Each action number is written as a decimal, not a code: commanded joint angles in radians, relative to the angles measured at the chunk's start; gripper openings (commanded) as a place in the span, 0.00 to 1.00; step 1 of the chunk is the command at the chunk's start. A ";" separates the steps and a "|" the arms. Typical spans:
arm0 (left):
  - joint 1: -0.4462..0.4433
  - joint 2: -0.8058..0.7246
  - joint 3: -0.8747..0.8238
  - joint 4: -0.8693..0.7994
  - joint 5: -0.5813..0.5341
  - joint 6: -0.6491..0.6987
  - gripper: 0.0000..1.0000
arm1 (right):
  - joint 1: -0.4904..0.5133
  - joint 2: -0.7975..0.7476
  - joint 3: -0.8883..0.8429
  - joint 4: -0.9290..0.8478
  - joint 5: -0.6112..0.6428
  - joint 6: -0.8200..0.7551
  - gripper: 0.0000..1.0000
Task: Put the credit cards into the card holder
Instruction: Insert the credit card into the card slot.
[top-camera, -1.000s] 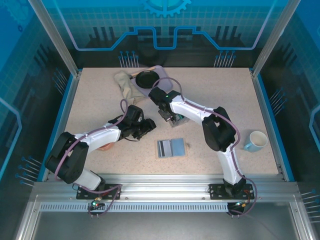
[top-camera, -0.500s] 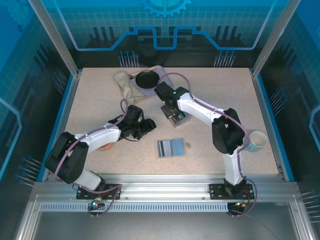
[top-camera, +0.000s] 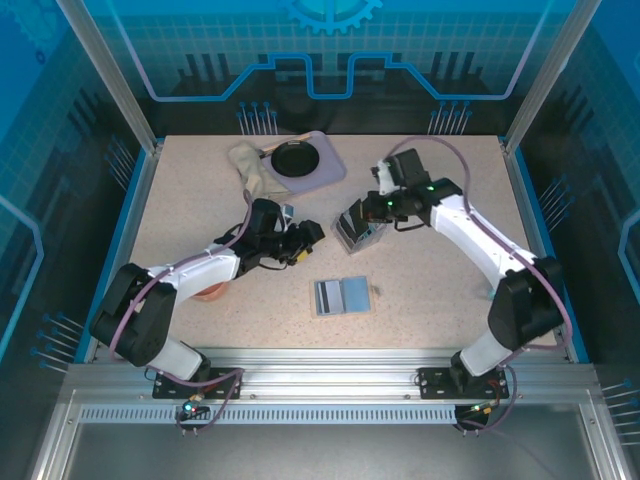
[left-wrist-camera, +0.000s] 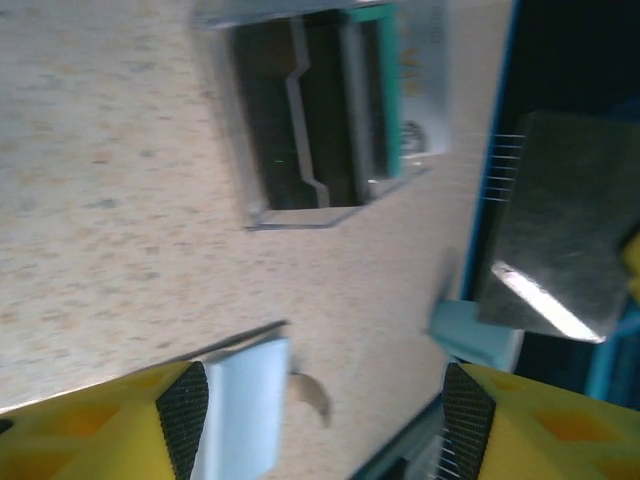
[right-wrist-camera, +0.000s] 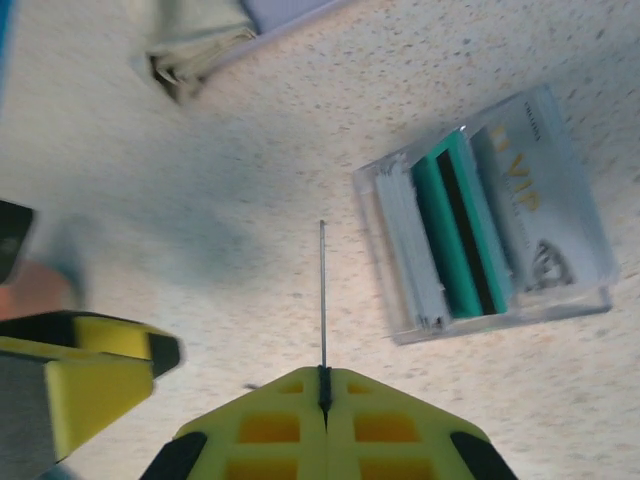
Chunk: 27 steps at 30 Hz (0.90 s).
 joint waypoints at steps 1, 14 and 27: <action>0.008 0.022 0.033 0.187 0.134 -0.084 0.67 | -0.048 -0.065 -0.097 0.186 -0.288 0.176 0.00; 0.008 0.090 0.072 0.409 0.217 -0.211 0.48 | -0.094 -0.115 -0.233 0.411 -0.493 0.359 0.00; 0.007 0.064 0.057 0.407 0.208 -0.205 0.07 | -0.093 -0.100 -0.270 0.372 -0.445 0.346 0.00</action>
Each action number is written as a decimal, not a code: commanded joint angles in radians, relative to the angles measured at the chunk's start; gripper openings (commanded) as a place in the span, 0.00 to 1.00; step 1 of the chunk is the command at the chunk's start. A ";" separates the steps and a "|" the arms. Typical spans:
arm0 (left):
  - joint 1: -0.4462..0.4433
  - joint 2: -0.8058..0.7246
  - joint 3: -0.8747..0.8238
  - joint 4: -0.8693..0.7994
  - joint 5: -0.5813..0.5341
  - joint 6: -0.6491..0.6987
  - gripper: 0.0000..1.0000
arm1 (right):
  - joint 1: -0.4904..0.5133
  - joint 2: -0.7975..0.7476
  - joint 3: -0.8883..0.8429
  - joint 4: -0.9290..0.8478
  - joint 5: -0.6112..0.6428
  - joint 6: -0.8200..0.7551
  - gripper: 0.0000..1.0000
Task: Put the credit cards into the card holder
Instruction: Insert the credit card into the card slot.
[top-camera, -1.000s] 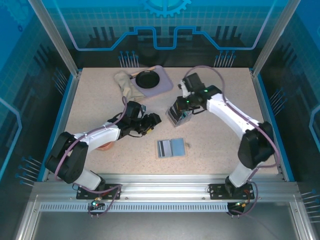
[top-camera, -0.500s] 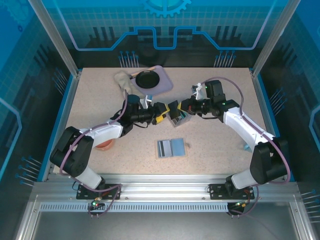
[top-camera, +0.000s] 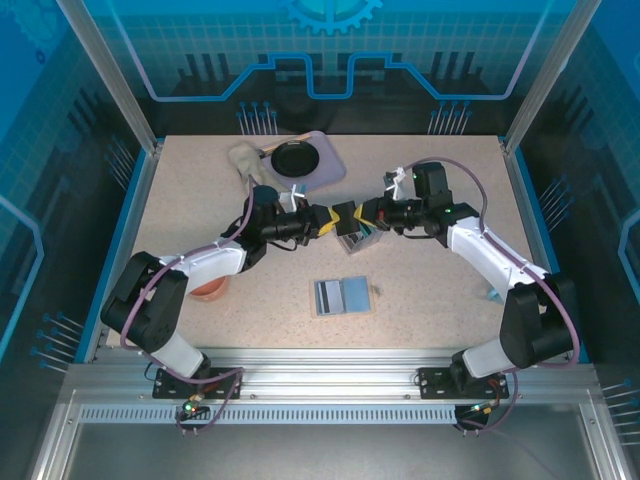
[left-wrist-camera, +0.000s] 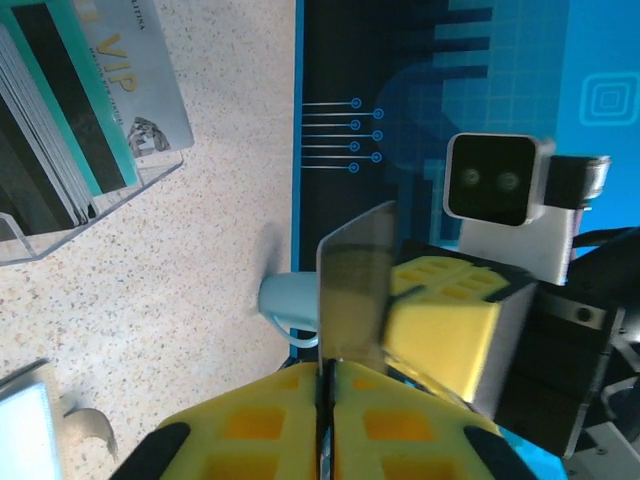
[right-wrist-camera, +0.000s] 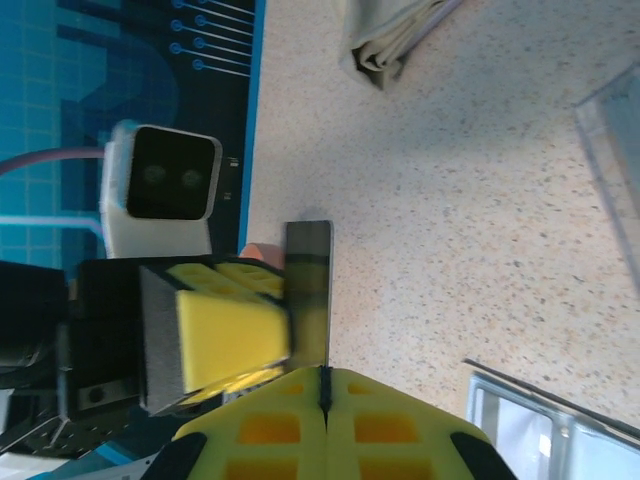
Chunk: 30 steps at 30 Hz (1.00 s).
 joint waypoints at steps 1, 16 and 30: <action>0.005 -0.026 0.006 0.001 0.010 0.008 0.06 | -0.003 -0.007 -0.025 -0.010 -0.002 0.001 0.00; -0.103 -0.110 -0.116 -0.481 -0.138 0.335 0.00 | 0.154 0.015 -0.112 -0.440 0.505 -0.288 0.60; -0.225 -0.038 -0.176 -0.465 -0.271 0.389 0.00 | 0.266 0.154 -0.133 -0.398 0.560 -0.289 0.61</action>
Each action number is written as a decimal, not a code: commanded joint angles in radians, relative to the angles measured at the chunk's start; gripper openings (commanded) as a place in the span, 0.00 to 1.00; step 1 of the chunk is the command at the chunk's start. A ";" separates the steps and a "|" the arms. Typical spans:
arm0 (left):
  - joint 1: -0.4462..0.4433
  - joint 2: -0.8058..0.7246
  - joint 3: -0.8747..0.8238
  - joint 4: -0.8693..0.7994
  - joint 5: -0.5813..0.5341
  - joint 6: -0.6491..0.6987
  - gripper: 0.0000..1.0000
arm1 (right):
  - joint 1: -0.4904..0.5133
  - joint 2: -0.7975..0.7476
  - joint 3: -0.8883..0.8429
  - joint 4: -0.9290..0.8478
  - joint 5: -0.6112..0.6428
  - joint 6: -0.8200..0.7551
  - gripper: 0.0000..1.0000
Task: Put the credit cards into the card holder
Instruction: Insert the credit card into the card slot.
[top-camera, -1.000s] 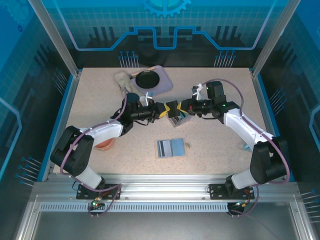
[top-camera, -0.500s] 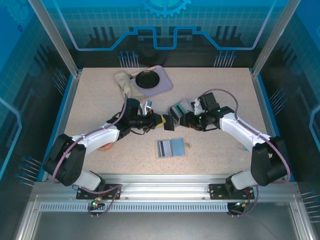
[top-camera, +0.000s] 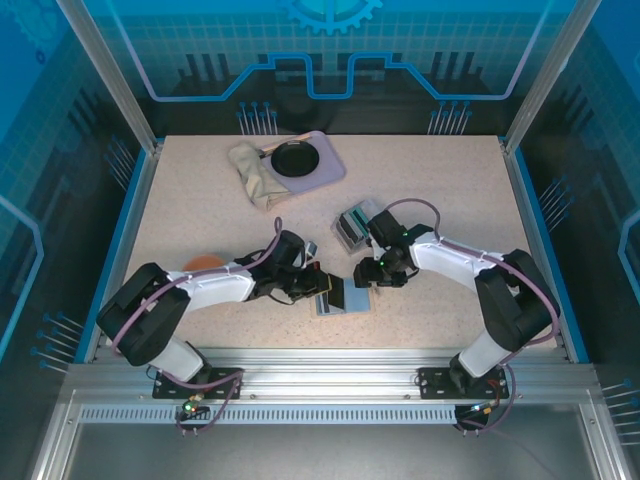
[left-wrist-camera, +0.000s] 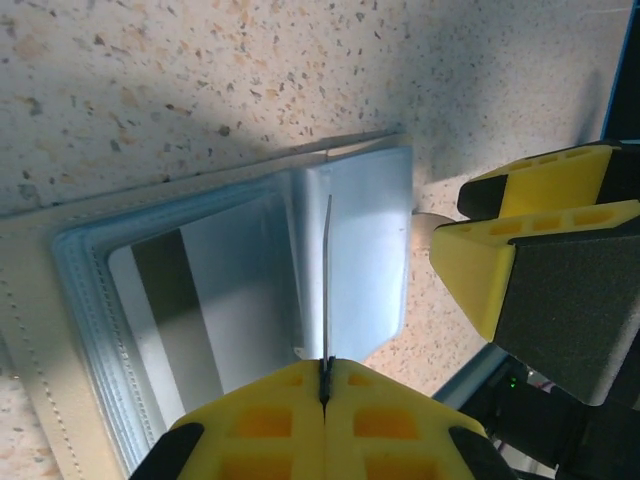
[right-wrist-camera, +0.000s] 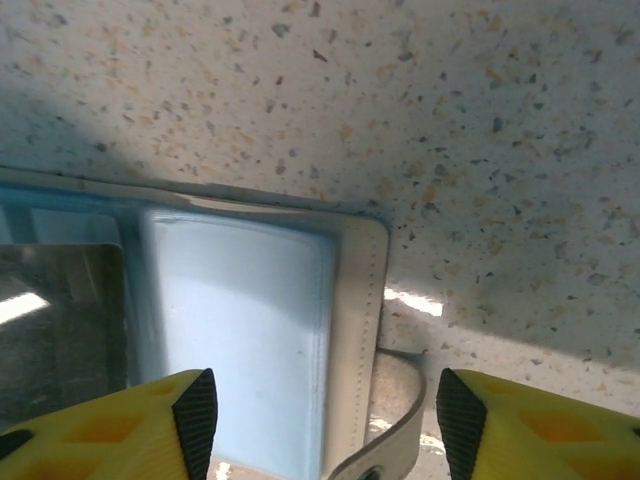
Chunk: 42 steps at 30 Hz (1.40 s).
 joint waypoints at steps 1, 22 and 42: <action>-0.017 0.015 -0.014 0.009 -0.041 0.046 0.00 | 0.011 0.018 -0.022 0.009 0.002 -0.009 0.61; -0.061 0.124 -0.052 0.195 -0.067 -0.025 0.02 | 0.003 0.097 -0.107 0.127 -0.085 0.031 0.28; -0.089 0.192 0.027 0.169 -0.052 -0.013 0.05 | -0.010 0.099 -0.135 0.183 -0.137 0.057 0.27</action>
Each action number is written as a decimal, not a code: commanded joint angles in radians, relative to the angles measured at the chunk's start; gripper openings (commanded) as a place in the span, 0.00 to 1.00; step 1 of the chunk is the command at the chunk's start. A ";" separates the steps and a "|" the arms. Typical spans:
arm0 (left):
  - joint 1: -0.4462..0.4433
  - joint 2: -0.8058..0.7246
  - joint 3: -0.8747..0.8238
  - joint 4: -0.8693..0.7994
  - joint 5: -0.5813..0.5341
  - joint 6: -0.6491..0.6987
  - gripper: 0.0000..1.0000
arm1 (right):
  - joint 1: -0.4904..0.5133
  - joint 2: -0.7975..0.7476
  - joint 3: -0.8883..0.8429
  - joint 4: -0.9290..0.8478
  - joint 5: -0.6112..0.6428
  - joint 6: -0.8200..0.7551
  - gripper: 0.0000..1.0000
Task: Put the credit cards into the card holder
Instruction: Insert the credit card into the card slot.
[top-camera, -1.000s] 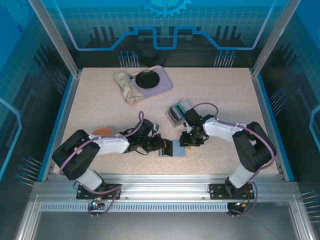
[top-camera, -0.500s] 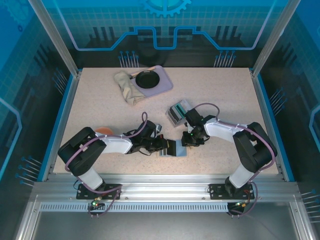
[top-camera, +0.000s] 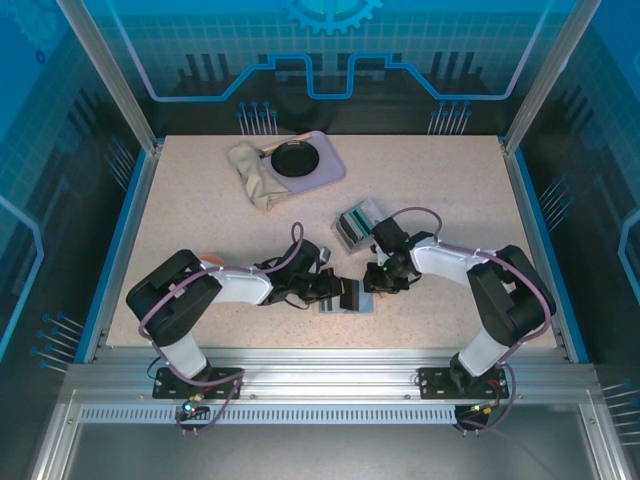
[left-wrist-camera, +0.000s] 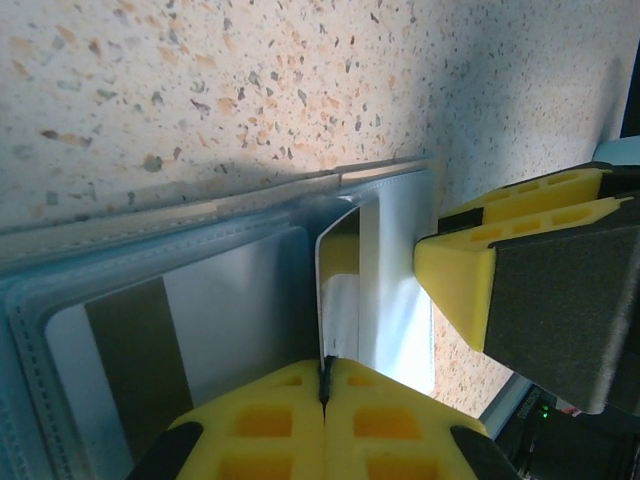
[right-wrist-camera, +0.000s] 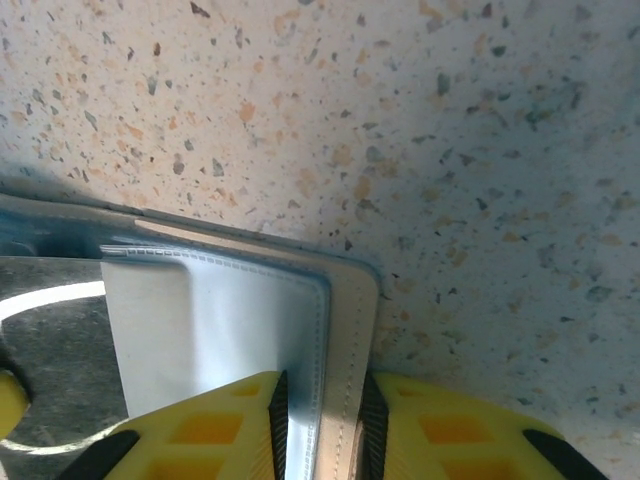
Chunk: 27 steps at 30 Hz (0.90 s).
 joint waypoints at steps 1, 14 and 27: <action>-0.011 0.023 0.019 -0.050 0.007 0.019 0.05 | 0.018 0.064 -0.053 0.086 -0.097 0.019 0.27; -0.056 0.097 0.105 -0.071 0.002 -0.032 0.11 | -0.003 0.042 -0.104 0.172 -0.194 0.084 0.26; -0.061 0.007 0.106 -0.229 -0.083 0.023 0.19 | -0.028 0.022 -0.106 0.144 -0.169 0.075 0.28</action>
